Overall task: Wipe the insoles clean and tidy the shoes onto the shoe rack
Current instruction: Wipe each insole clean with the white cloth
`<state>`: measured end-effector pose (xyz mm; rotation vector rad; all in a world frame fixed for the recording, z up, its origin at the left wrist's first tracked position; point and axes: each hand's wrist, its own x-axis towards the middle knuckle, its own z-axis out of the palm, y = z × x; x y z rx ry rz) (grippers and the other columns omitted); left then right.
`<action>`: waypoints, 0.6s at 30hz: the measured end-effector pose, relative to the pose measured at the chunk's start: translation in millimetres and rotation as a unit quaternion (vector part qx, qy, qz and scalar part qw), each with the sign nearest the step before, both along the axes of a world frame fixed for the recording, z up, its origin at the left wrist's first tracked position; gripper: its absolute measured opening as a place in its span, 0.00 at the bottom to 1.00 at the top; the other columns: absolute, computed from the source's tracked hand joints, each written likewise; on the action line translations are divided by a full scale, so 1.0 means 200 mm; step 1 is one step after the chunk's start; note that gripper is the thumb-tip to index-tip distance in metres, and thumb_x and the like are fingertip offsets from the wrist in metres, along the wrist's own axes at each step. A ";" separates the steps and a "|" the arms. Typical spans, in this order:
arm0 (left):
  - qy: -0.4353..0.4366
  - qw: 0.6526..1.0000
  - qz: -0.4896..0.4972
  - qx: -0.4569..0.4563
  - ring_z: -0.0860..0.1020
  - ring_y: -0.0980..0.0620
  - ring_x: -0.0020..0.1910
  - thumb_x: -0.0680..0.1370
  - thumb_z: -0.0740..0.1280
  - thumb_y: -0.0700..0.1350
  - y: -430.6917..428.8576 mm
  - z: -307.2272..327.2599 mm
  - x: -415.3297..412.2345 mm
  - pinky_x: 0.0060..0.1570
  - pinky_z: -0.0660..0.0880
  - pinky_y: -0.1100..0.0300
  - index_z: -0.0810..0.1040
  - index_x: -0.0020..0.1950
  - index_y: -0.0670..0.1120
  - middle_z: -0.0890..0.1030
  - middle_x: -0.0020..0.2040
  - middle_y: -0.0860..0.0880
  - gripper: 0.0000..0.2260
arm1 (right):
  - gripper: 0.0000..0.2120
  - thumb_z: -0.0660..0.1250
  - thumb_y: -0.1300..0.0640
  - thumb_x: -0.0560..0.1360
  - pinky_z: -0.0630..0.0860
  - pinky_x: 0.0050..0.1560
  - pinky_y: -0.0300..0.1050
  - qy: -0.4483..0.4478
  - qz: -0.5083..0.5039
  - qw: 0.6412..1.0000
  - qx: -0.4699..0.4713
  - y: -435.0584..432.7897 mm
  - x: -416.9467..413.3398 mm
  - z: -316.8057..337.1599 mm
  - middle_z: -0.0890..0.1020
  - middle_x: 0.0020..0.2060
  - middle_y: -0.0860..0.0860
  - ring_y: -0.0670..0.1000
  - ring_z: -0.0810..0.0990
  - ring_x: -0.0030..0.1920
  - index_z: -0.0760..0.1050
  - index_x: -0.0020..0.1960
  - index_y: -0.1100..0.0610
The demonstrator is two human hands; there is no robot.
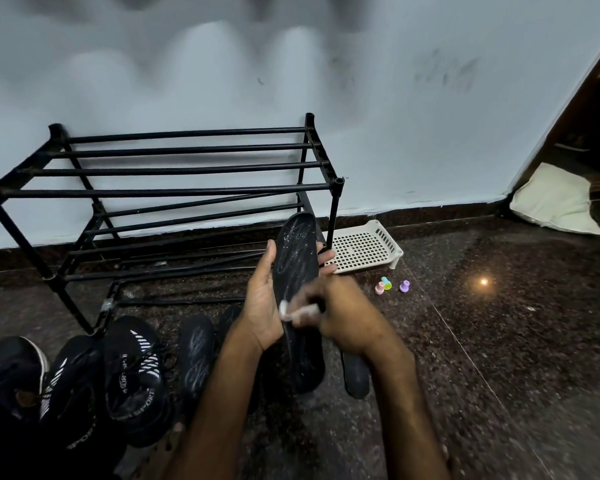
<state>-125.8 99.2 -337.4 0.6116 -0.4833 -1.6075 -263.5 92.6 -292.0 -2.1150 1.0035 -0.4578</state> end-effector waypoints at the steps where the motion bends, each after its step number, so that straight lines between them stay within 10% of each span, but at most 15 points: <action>1: 0.003 1.000 0.002 -0.001 0.71 0.37 0.70 0.80 0.54 0.64 -0.01 -0.01 0.01 0.72 0.65 0.42 0.68 0.73 0.36 0.73 0.69 0.34 0.35 | 0.06 0.77 0.62 0.69 0.73 0.44 0.31 0.021 0.054 0.997 0.044 0.01 -0.02 0.00 0.84 0.39 0.43 0.36 0.80 0.39 0.84 0.43 0.54; 7: 0.043 0.999 0.003 -0.009 0.71 0.38 0.69 0.80 0.52 0.66 -0.01 -0.02 0.06 0.70 0.67 0.41 0.68 0.73 0.38 0.71 0.71 0.36 0.36 | 0.07 0.74 0.63 0.71 0.73 0.44 0.26 -0.098 -0.122 0.981 -0.118 -0.06 -0.04 0.01 0.83 0.44 0.44 0.36 0.79 0.43 0.83 0.48 0.54; 13: 0.017 0.995 0.095 -0.035 0.76 0.41 0.64 0.79 0.52 0.67 -0.03 0.00 0.17 0.66 0.70 0.39 0.70 0.72 0.40 0.76 0.66 0.38 0.35 | 0.06 0.76 0.67 0.68 0.80 0.42 0.38 0.121 0.087 0.985 0.084 0.02 -0.05 -0.21 0.87 0.39 0.51 0.44 0.84 0.40 0.86 0.44 0.58; 18: 0.019 0.992 0.118 -0.029 0.75 0.42 0.65 0.79 0.52 0.67 -0.01 -0.01 0.25 0.66 0.70 0.41 0.68 0.74 0.40 0.76 0.67 0.40 0.36 | 0.06 0.76 0.62 0.70 0.73 0.39 0.28 0.005 -0.072 0.997 -0.015 -0.03 -0.09 -0.09 0.83 0.39 0.42 0.35 0.80 0.38 0.84 0.44 0.53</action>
